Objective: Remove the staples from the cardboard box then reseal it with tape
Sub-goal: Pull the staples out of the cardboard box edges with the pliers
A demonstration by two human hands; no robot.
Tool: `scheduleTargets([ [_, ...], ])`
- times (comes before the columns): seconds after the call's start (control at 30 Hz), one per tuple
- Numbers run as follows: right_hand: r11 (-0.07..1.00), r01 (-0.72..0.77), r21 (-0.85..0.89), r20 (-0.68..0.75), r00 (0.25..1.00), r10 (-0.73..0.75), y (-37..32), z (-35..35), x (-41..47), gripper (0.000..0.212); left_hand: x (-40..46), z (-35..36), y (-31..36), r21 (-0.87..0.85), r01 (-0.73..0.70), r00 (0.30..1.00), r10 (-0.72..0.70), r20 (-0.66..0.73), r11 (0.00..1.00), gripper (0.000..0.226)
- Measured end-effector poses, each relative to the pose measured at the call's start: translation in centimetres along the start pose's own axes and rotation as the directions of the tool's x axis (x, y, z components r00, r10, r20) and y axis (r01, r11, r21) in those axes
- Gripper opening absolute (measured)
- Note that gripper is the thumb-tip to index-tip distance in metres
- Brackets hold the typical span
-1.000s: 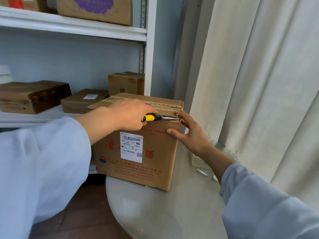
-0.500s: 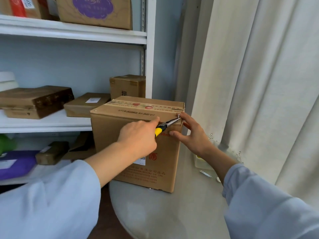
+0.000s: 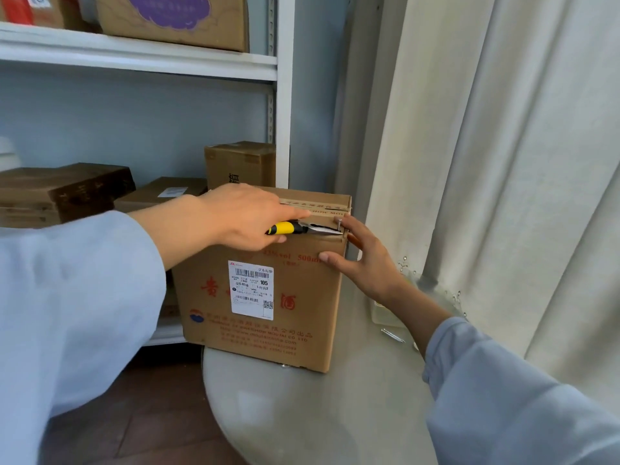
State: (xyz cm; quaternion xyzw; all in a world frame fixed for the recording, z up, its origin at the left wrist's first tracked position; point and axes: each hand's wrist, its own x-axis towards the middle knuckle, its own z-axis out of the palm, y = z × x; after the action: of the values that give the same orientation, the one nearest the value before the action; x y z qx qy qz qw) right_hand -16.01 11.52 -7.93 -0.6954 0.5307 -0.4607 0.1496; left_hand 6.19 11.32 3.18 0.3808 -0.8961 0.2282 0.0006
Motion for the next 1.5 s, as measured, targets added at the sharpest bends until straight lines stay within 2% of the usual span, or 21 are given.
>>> scheduleTargets([
  [0.07,1.000,0.003,0.001,-0.005,1.000,-0.003,0.2,0.0,-0.1,0.070,-0.1,0.4,0.1,0.001,-0.025,1.000,0.025,-0.007,1.000,0.061],
  [0.17,1.000,0.013,-0.003,-0.001,1.000,-0.013,0.3,0.1,0.1,0.071,-0.2,1.3,0.5,-0.032,0.023,0.997,-0.025,-0.071,0.999,0.056],
  [0.3,1.000,0.000,-0.006,-0.007,1.000,0.000,0.2,0.0,0.3,0.081,-0.7,2.2,2.0,-0.171,0.143,0.980,-0.164,-0.116,0.975,0.049],
  [0.43,1.000,0.010,0.010,-0.002,1.000,-0.010,0.2,0.1,0.1,0.069,-1.5,4.1,4.9,-0.207,0.293,0.930,-0.329,-0.165,0.933,0.053],
  [0.53,1.000,0.006,0.007,0.000,1.000,-0.006,0.1,0.1,-0.1,0.069,-1.6,4.8,5.9,-0.204,0.346,0.910,-0.381,-0.165,0.916,0.062],
  [0.7,1.000,-0.018,0.001,0.010,1.000,0.018,-0.2,0.1,-0.1,0.070,-1.0,3.3,3.7,-0.224,0.268,0.956,-0.287,-0.057,0.937,0.057],
  [0.8,0.999,-0.033,-0.003,0.026,0.999,0.033,-0.5,0.1,-0.2,0.072,-0.4,1.8,2.3,-0.179,0.210,0.977,-0.210,0.016,0.961,0.058],
  [0.93,0.998,-0.060,-0.006,0.075,0.995,0.061,-1.0,-0.5,-0.2,0.073,-0.1,1.9,1.9,-0.122,0.136,0.990,-0.140,-0.028,0.983,0.047],
  [1.07,0.997,-0.071,0.043,0.180,0.982,0.062,-2.2,-2.2,-0.1,0.075,-0.4,2.6,2.3,-0.186,0.184,0.976,-0.201,-0.081,0.965,0.046],
  [1.2,0.983,-0.098,0.155,-0.024,0.994,0.103,-3.7,-2.3,0.1,0.048,-0.6,2.8,3.8,-0.228,0.256,0.954,-0.283,-0.096,0.939,0.040],
  [1.3,0.978,-0.175,0.109,-0.160,0.969,0.191,-4.4,-2.3,0.4,0.033,-0.6,2.8,5.7,-0.248,0.320,0.929,-0.354,-0.107,0.914,0.043],
  [1.4,0.979,-0.185,0.083,-0.213,0.957,0.198,-4.9,-2.5,0.5,0.024,-0.5,3.0,7.2,-0.306,0.380,0.900,-0.425,-0.095,0.873,0.045],
  [1.5,0.981,-0.184,0.060,-0.241,0.951,0.193,-5.2,-2.4,0.7,0.022,-0.3,3.0,7.4,-0.295,0.378,0.903,-0.420,-0.094,0.878,0.046],
])
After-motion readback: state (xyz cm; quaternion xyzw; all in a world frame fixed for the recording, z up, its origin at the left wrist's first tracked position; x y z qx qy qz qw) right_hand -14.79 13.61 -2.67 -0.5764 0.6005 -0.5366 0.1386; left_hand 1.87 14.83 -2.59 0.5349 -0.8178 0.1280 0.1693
